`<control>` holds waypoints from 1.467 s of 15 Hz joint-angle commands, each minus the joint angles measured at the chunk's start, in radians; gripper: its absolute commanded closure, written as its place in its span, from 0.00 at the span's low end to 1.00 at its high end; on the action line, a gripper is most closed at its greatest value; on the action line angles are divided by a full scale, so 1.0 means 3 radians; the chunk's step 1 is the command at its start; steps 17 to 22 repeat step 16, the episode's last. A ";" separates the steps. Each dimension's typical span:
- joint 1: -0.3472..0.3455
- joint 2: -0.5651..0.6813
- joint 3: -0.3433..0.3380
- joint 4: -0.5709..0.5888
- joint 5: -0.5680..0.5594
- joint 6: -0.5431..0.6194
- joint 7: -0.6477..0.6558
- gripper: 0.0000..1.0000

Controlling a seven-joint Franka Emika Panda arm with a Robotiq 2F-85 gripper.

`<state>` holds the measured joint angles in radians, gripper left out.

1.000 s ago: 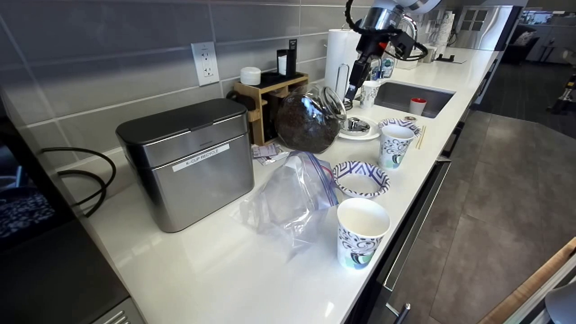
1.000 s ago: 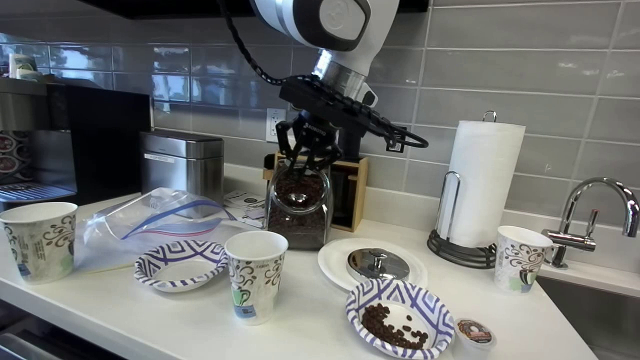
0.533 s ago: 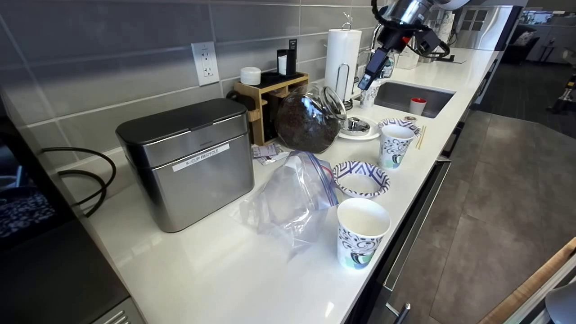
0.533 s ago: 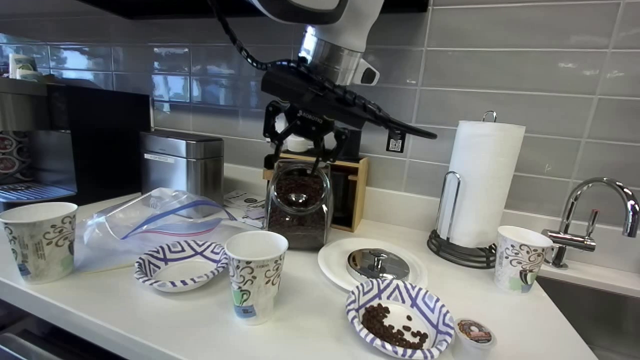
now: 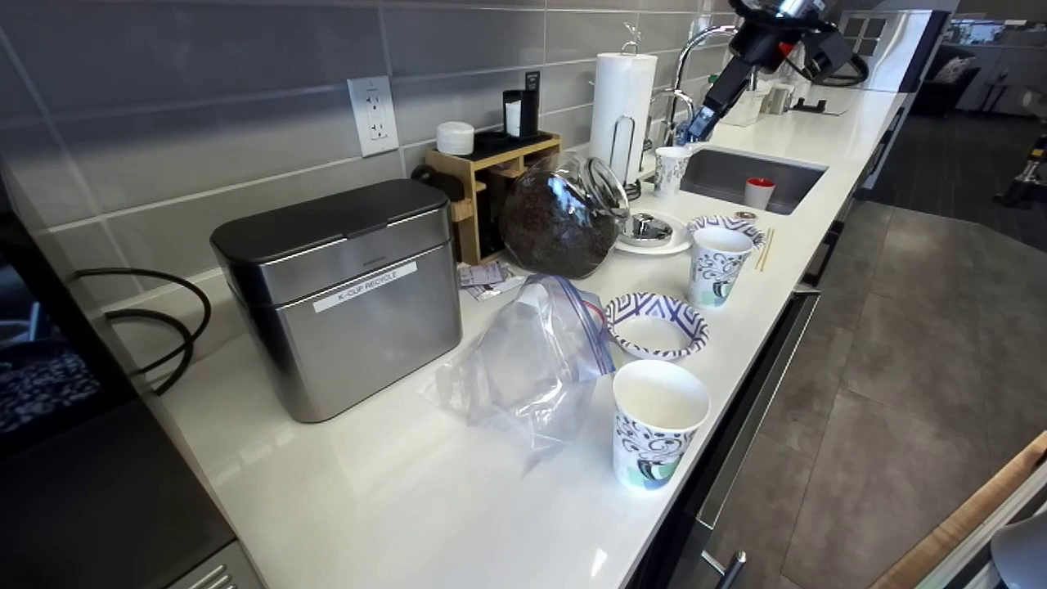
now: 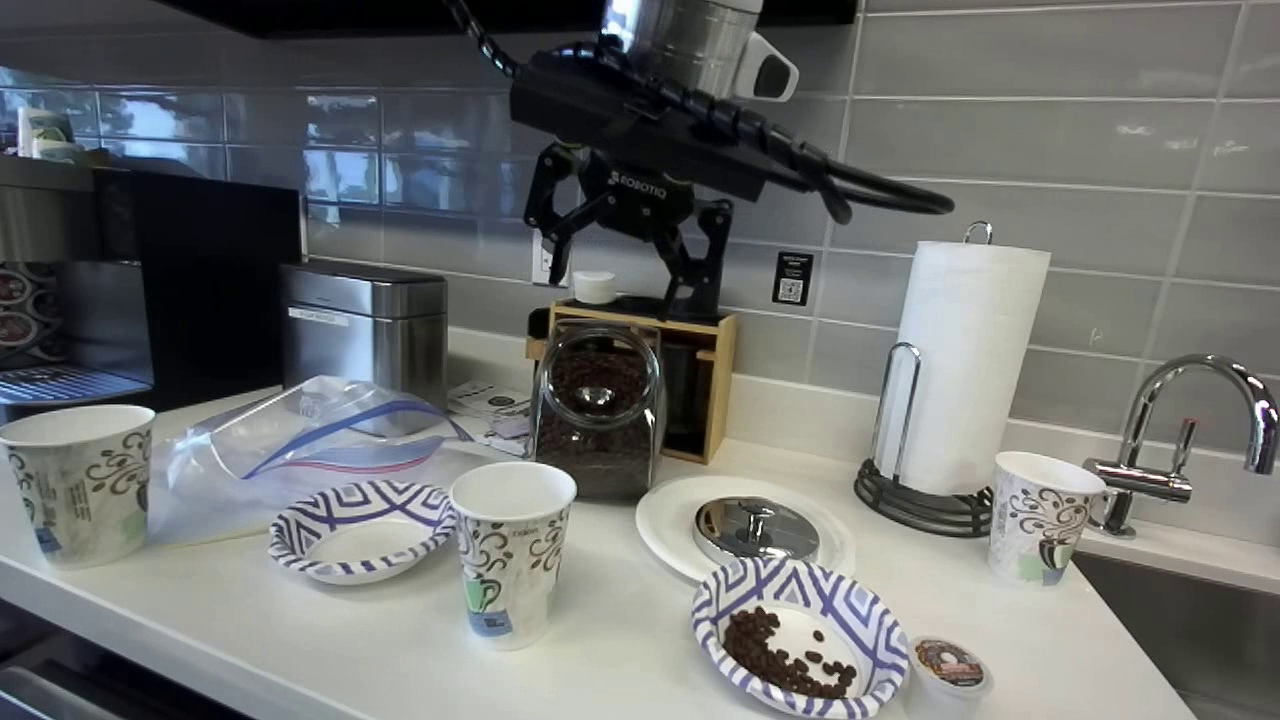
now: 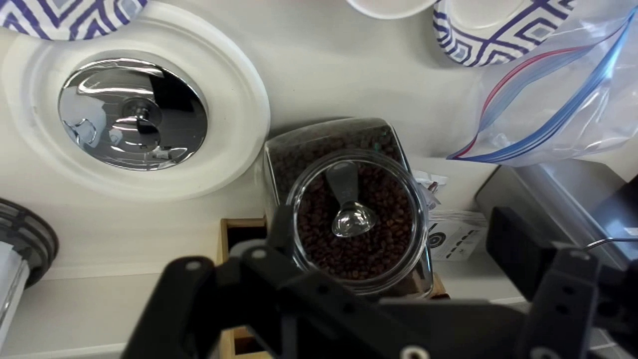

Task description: Empty a scoop of coffee grounds into the paper cup

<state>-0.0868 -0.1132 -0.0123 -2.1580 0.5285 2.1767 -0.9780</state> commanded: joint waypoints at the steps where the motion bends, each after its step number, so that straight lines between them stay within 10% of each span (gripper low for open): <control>1: 0.0072 -0.0213 -0.0123 -0.0130 -0.0153 -0.0121 0.0134 0.00; 22: 0.0152 -0.0283 -0.0226 -0.0056 -0.0225 -0.0314 0.0204 0.00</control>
